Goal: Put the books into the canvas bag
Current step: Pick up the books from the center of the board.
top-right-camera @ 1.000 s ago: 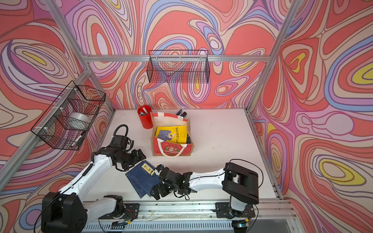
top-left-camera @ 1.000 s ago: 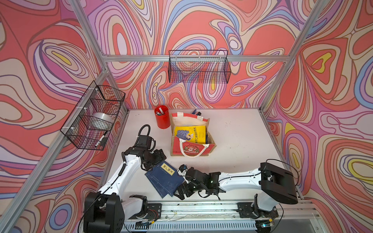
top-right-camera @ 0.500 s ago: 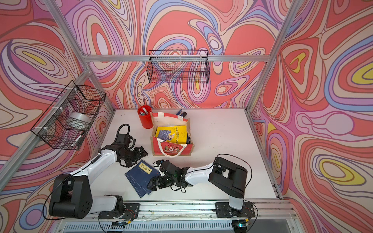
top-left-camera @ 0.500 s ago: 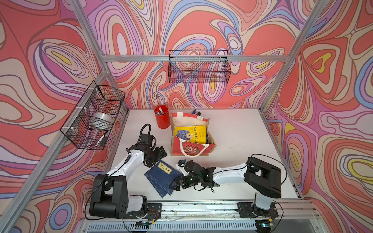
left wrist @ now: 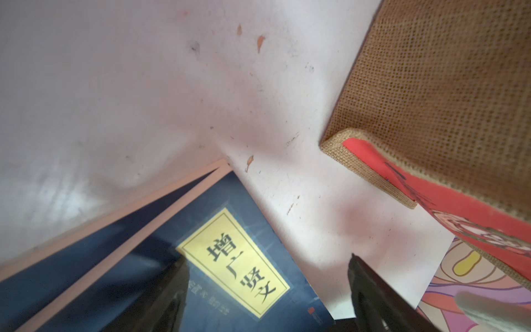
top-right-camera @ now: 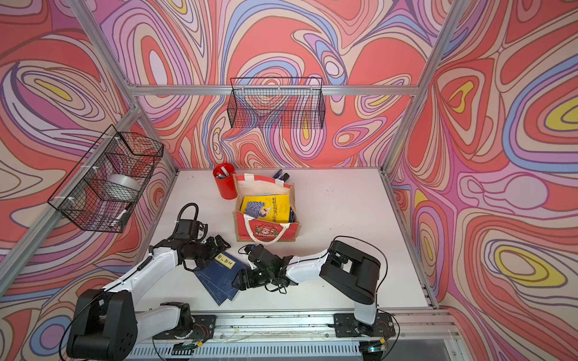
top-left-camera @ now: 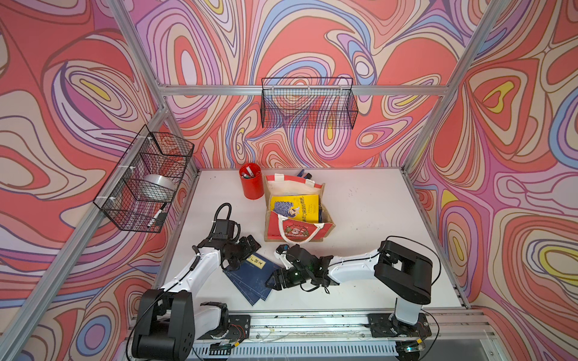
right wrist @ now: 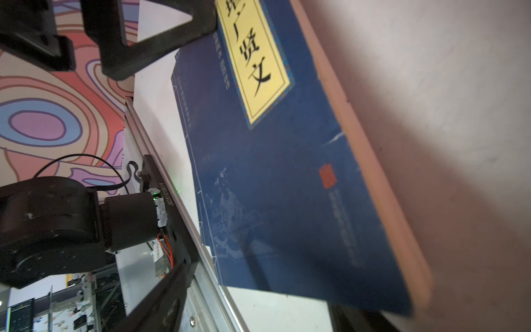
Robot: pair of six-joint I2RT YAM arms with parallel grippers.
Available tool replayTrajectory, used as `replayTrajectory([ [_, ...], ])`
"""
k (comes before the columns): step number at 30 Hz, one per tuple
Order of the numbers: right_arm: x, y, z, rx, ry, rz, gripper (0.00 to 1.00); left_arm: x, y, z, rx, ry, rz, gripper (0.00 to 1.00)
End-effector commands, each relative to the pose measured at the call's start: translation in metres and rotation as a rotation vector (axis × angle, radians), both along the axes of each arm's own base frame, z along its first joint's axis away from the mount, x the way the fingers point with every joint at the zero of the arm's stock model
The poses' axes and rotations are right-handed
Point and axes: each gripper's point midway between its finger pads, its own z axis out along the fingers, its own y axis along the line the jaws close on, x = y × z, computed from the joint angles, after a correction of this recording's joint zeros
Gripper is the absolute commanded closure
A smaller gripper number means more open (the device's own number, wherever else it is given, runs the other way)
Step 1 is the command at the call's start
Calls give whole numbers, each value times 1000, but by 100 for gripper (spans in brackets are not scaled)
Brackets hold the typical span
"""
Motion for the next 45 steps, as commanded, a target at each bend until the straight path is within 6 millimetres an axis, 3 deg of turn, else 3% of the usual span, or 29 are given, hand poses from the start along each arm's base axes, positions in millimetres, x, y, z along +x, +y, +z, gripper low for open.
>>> replayTrajectory([
  [1,19,0,-8,-38,-25,-62,37,-25,0,-14,-8,103,15,12],
  [9,36,5,5,-13,-64,-111,56,-30,-2,-12,-29,96,21,12],
  [10,37,7,11,7,-79,-109,58,-42,-1,-22,-26,132,22,12],
  [14,40,15,19,43,-100,-96,69,-45,-3,-24,-41,140,21,12],
  [18,43,21,25,61,-116,-86,84,-48,-3,-25,-43,144,23,12],
  [20,44,22,27,53,-123,-86,99,-47,-3,-23,-42,140,25,12],
  [24,44,19,33,47,-138,-94,100,-42,-1,-12,-27,113,28,12],
  [29,26,24,52,-52,-241,-6,100,-11,14,49,60,-73,48,10],
  [32,19,15,74,-131,-334,22,100,3,25,87,118,-145,46,8],
  [39,21,-48,150,-213,-506,1,100,35,28,171,175,-329,-28,5],
  [42,19,-72,187,-177,-553,-31,100,48,15,191,132,-370,-102,5],
  [45,16,-86,210,-111,-569,-61,100,56,5,197,78,-387,-136,6],
])
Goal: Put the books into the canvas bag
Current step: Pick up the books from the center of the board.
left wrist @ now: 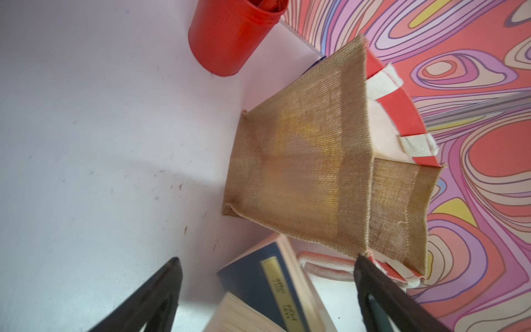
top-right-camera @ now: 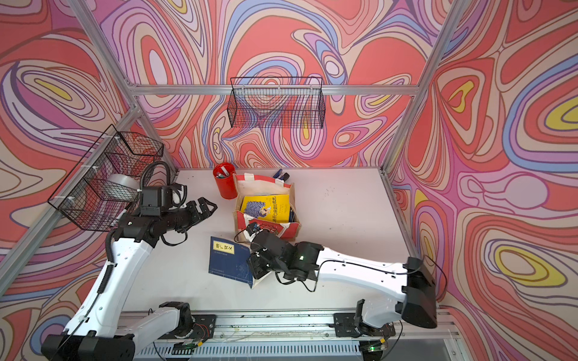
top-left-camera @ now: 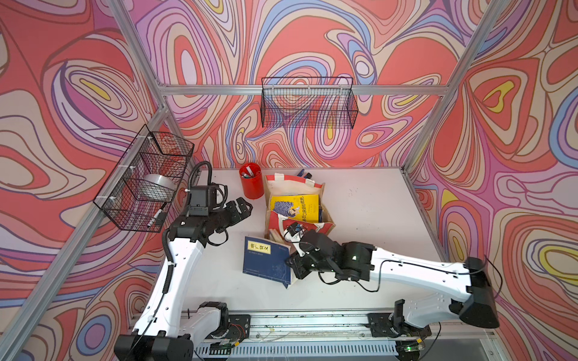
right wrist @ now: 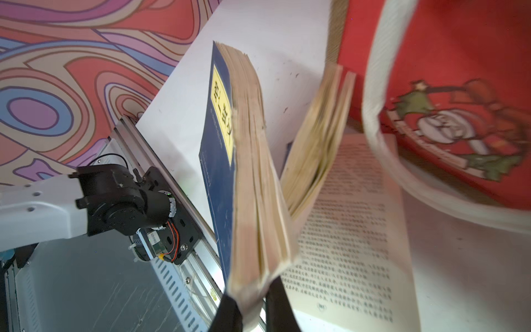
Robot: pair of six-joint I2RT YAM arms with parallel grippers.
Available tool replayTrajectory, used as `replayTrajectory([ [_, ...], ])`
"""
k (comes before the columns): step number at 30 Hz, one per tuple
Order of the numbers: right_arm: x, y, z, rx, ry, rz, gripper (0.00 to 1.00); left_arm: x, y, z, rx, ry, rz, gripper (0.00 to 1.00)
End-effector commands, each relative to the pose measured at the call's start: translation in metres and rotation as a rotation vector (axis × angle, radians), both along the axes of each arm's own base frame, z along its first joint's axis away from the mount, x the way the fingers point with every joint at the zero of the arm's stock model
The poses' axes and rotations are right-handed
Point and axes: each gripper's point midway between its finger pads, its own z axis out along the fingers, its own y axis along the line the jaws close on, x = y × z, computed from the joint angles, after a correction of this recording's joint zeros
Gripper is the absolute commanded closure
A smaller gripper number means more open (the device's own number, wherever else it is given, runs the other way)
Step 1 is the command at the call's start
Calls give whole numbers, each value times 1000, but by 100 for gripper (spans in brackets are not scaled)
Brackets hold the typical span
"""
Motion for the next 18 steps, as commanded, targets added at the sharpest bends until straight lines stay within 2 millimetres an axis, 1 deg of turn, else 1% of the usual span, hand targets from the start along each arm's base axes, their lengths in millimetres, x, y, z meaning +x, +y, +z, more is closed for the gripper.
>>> replayTrajectory([
  [1,6,-20,29,39,-75,-32,100,-3,-10,-7,-25,41,-74,5],
  [3,8,-26,42,64,-96,-45,100,1,-13,-3,-42,23,-81,5],
  [4,7,-26,49,80,-107,-38,100,1,-13,-2,-39,21,-80,5],
  [7,4,-28,79,126,-144,-9,100,3,-12,4,-26,2,-86,5],
  [10,3,-34,107,139,-182,5,100,5,-20,13,-49,-25,-136,5],
  [13,2,-45,142,178,-235,10,100,7,-29,18,-73,-32,-201,5],
  [15,3,-57,166,200,-280,-5,100,9,-32,17,-72,-19,-223,5],
  [18,2,-72,192,216,-334,-15,100,12,-33,17,-78,-23,-227,5],
])
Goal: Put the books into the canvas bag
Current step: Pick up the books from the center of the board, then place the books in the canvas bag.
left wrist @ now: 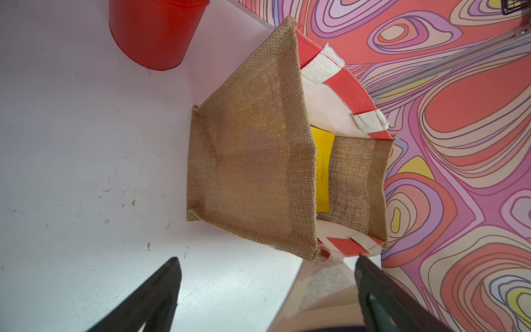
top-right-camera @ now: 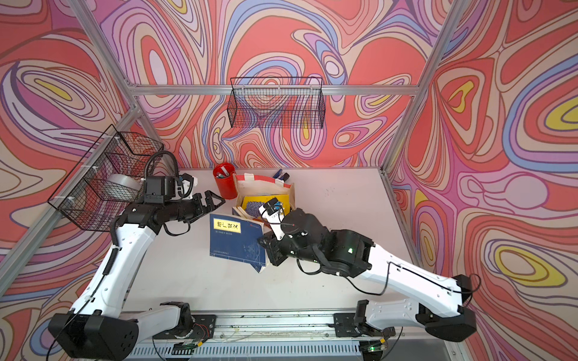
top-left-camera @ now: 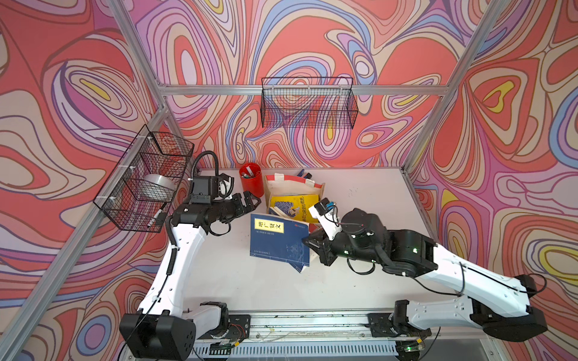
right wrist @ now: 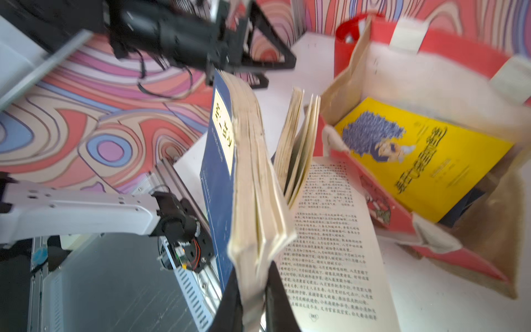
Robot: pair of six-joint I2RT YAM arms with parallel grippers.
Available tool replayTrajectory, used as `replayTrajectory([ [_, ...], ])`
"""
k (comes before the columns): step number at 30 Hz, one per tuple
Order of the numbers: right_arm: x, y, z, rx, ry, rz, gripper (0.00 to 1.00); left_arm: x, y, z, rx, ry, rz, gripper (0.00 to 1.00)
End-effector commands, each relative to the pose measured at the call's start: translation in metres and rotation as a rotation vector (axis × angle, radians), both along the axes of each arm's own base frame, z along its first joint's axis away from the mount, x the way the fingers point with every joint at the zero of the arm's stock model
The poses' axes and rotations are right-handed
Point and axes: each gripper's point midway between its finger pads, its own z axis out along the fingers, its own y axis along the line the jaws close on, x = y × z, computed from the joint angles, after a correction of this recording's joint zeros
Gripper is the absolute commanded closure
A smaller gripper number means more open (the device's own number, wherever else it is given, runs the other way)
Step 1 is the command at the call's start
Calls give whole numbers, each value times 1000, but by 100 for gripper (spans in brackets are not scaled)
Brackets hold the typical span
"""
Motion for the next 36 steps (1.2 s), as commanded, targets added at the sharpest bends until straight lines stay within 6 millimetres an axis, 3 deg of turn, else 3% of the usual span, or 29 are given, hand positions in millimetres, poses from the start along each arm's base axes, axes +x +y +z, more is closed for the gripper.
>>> replayTrajectory([
  [1,1,-24,55,82,-125,-21,100,-1,-5,5,-16,-13,-46,5],
  [5,-7,-23,51,81,-110,23,100,0,-4,3,-14,-14,-38,4],
  [11,-24,-15,6,91,4,89,100,3,-4,-1,-13,-7,-40,4],
  [15,-37,-17,-10,129,61,136,100,6,-10,4,-43,-16,-60,4],
  [16,-40,-17,-19,117,76,144,100,7,-10,4,-42,-15,-58,4],
  [21,-39,-18,-101,26,181,105,100,8,-9,3,-40,-19,-60,4],
  [27,-32,-16,-167,22,188,63,100,-1,-14,-5,-54,13,-90,4],
  [31,-19,-19,-200,-19,197,-24,100,-16,-10,-21,-22,55,-94,4],
  [34,-15,-15,-209,-49,197,-29,100,-24,-12,-30,-35,76,-103,4],
  [36,-17,-7,-197,-29,178,13,100,-27,-15,-27,-51,56,-111,4],
])
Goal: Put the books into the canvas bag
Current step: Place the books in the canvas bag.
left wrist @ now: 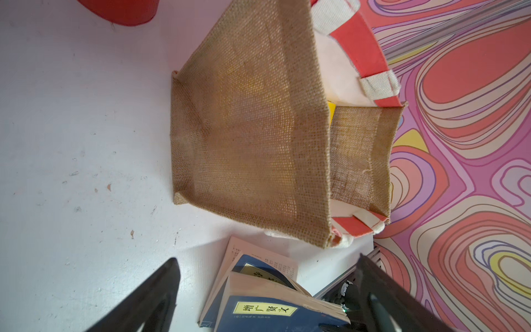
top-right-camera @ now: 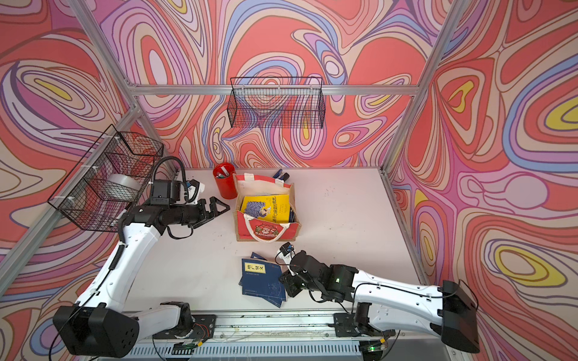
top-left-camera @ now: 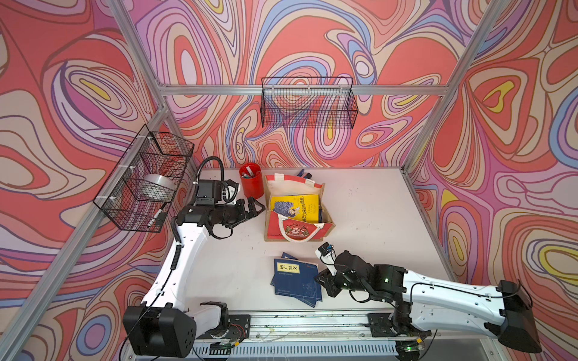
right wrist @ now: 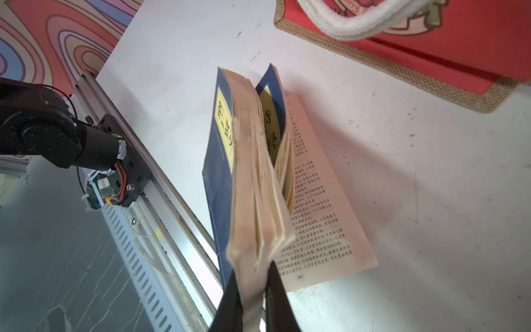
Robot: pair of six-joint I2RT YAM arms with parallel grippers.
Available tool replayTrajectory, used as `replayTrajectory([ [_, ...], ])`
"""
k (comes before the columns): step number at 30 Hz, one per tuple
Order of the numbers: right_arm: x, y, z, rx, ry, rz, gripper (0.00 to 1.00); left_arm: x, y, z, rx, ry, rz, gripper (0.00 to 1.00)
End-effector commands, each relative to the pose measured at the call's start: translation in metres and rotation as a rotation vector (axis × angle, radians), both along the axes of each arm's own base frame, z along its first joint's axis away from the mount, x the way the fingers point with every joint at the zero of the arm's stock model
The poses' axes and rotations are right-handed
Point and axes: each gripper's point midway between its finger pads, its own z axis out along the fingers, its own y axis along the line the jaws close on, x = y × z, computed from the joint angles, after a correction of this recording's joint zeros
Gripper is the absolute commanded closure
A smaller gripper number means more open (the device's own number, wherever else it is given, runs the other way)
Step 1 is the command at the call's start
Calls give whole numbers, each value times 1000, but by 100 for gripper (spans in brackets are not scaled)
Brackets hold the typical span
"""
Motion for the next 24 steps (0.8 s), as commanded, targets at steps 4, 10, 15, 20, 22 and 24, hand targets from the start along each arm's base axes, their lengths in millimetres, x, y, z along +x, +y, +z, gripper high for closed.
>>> replayTrajectory([
  [4,3,34,98,184,-151,127,100,-6,-3,28,-19,-103,-28,3],
  [10,-1,18,197,257,-300,166,100,13,-11,49,-16,-141,-53,5],
  [15,1,1,267,294,-445,155,100,30,-31,41,11,-127,-94,10],
  [20,14,-19,332,287,-595,83,100,46,-39,28,65,-99,-94,19],
  [22,21,-22,349,268,-647,60,100,53,-38,25,78,-95,-80,25],
  [24,30,-23,363,244,-699,24,100,58,-35,19,105,-83,-65,36],
])
